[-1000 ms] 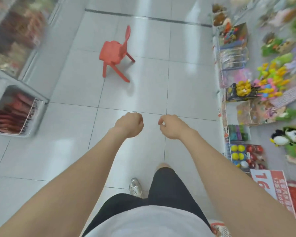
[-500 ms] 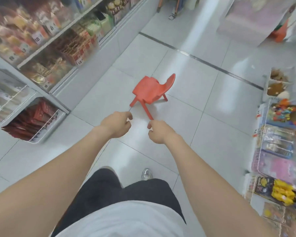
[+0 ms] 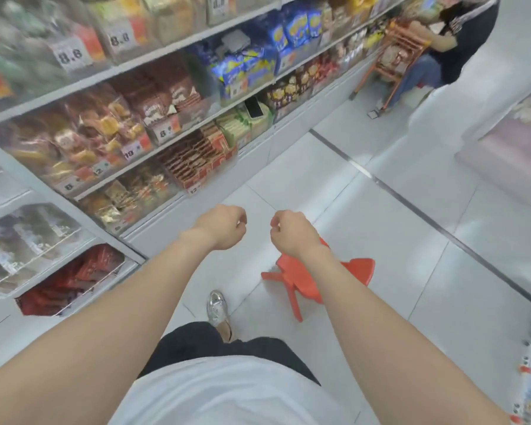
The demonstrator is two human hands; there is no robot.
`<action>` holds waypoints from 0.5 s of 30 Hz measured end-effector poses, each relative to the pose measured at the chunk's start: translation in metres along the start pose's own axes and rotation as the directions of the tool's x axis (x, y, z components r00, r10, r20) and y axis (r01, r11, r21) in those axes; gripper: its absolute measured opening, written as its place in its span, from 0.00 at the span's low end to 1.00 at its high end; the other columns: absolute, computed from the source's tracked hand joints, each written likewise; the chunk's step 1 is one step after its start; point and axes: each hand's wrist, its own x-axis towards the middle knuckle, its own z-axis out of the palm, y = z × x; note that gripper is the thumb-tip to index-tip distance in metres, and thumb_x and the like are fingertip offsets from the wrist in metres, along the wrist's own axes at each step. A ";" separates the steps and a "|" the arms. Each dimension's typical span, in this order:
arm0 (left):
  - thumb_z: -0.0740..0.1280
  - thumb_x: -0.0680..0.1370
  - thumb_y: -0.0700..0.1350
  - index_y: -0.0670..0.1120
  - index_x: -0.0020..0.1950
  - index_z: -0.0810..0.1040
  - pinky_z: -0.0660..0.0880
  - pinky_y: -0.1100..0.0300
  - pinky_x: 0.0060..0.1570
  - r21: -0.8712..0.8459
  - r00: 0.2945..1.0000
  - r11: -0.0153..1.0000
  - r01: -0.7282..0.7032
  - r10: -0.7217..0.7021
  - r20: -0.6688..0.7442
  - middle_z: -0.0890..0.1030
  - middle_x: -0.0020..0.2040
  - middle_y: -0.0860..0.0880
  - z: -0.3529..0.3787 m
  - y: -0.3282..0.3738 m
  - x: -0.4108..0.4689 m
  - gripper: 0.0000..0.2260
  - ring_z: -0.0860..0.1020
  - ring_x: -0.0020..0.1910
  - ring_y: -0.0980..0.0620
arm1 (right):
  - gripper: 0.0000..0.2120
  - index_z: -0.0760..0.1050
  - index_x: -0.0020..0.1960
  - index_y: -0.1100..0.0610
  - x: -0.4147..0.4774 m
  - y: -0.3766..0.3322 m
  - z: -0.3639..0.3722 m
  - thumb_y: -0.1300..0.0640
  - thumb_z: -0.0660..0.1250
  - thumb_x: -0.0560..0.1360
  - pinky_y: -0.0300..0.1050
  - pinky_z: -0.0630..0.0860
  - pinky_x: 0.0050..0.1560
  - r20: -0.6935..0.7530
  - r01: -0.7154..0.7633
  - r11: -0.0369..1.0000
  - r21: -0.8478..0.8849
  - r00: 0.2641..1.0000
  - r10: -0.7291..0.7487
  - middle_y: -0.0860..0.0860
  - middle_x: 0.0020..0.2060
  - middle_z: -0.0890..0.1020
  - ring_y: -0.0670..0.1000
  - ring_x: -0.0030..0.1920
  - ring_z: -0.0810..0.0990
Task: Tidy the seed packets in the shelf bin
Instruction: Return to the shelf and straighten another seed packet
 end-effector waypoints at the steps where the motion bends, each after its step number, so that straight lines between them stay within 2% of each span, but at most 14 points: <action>1: 0.60 0.83 0.45 0.49 0.67 0.80 0.78 0.48 0.60 -0.003 1.000 1.000 0.003 -0.003 0.001 0.82 0.64 0.45 -0.016 -0.006 0.021 0.15 0.78 0.67 0.40 | 0.18 0.80 0.65 0.53 0.021 -0.010 -0.009 0.58 0.60 0.79 0.54 0.81 0.60 0.006 0.003 1.000 -0.003 1.000 -0.003 0.57 0.60 0.83 0.61 0.61 0.82; 4: 0.59 0.84 0.44 0.46 0.67 0.81 0.77 0.49 0.62 -0.013 1.000 1.000 0.011 -0.010 0.015 0.82 0.66 0.44 -0.061 -0.019 0.079 0.15 0.77 0.68 0.40 | 0.18 0.79 0.66 0.53 0.080 -0.031 -0.039 0.57 0.60 0.79 0.53 0.81 0.59 0.004 0.033 0.999 -0.020 0.999 -0.033 0.57 0.60 0.84 0.62 0.59 0.82; 6: 0.59 0.84 0.44 0.46 0.67 0.81 0.77 0.50 0.59 -0.026 1.000 0.999 0.023 -0.022 0.017 0.82 0.65 0.43 -0.087 -0.028 0.113 0.15 0.78 0.65 0.39 | 0.19 0.79 0.67 0.54 0.117 -0.041 -0.057 0.58 0.60 0.80 0.52 0.81 0.56 0.005 0.052 0.998 -0.020 0.999 -0.052 0.58 0.57 0.84 0.62 0.58 0.82; 9: 0.59 0.83 0.47 0.50 0.65 0.82 0.80 0.46 0.58 -0.060 0.997 0.996 0.071 -0.071 0.001 0.83 0.64 0.44 -0.118 -0.046 0.165 0.16 0.81 0.61 0.39 | 0.19 0.78 0.69 0.55 0.179 -0.053 -0.082 0.60 0.59 0.81 0.51 0.80 0.51 -0.011 0.085 0.996 -0.027 0.996 -0.085 0.57 0.55 0.85 0.61 0.56 0.83; 12: 0.60 0.82 0.47 0.50 0.62 0.83 0.81 0.47 0.57 -0.112 0.992 0.987 0.118 -0.122 -0.032 0.85 0.60 0.46 -0.138 -0.063 0.216 0.15 0.82 0.58 0.40 | 0.19 0.78 0.69 0.55 0.249 -0.062 -0.102 0.60 0.59 0.81 0.50 0.80 0.50 -0.005 0.155 0.985 -0.076 0.988 -0.156 0.57 0.56 0.85 0.61 0.55 0.83; 15: 0.60 0.82 0.46 0.51 0.59 0.83 0.80 0.49 0.53 -0.182 0.974 0.965 0.188 -0.207 -0.092 0.86 0.57 0.46 -0.157 -0.074 0.269 0.13 0.82 0.53 0.41 | 0.19 0.76 0.71 0.55 0.334 -0.070 -0.124 0.61 0.60 0.81 0.51 0.77 0.52 0.064 0.289 0.941 -0.173 0.957 -0.282 0.58 0.60 0.82 0.62 0.58 0.82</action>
